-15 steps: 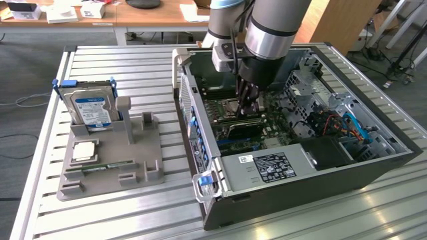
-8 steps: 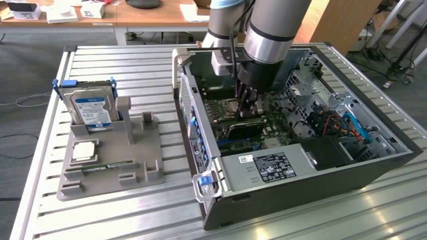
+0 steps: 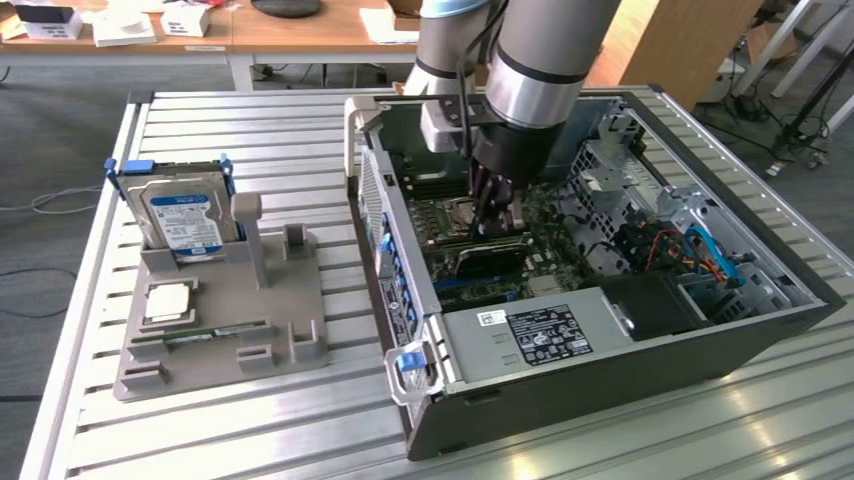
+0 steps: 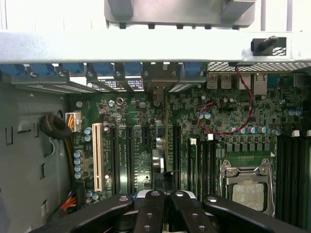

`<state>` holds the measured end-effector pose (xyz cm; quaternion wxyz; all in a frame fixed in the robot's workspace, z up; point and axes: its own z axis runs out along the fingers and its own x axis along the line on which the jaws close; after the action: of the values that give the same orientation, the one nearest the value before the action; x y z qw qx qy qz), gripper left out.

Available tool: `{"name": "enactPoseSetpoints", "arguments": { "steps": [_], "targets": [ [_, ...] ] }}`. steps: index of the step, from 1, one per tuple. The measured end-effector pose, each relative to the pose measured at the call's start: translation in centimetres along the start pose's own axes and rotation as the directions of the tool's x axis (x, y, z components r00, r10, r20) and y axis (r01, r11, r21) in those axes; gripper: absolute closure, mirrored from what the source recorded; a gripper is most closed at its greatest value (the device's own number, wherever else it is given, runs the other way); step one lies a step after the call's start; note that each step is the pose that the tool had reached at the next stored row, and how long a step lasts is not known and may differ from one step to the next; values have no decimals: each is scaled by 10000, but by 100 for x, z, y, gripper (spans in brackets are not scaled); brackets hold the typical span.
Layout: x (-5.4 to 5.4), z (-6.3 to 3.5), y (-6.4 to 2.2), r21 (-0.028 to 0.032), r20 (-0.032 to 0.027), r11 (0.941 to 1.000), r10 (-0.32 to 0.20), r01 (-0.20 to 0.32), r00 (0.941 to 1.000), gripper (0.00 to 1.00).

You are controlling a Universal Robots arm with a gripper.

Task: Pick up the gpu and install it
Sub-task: 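Press down on the gpu until it lock into place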

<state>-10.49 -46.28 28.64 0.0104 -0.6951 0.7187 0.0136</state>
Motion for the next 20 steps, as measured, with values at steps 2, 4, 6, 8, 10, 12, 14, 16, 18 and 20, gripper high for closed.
{"name": "enactPoseSetpoints", "arguments": {
  "steps": [2,4,6,8,10,12,14,16,18,20],
  "targets": [
    [0,14,0,2,12,10000,0,0,10000,89],
    [0,26,0,0,9,10000,0,0,10000,89],
    [0,26,0,0,8,10000,0,0,10000,89],
    [0,27,-6,0,15,10000,0,0,10000,89],
    [-1,29,-31,0,29,10000,0,0,10000,89],
    [-1,30,-33,0,43,10000,1,-1,10000,89],
    [-1,40,-33,1,61,10000,2,-2,10000,89],
    [0,52,-34,-1,61,10000,0,0,10000,89],
    [0,53,-33,-2,62,10000,0,0,10000,89],
    [-1,55,-22,0,66,10000,0,0,10000,89]
  ]
}}
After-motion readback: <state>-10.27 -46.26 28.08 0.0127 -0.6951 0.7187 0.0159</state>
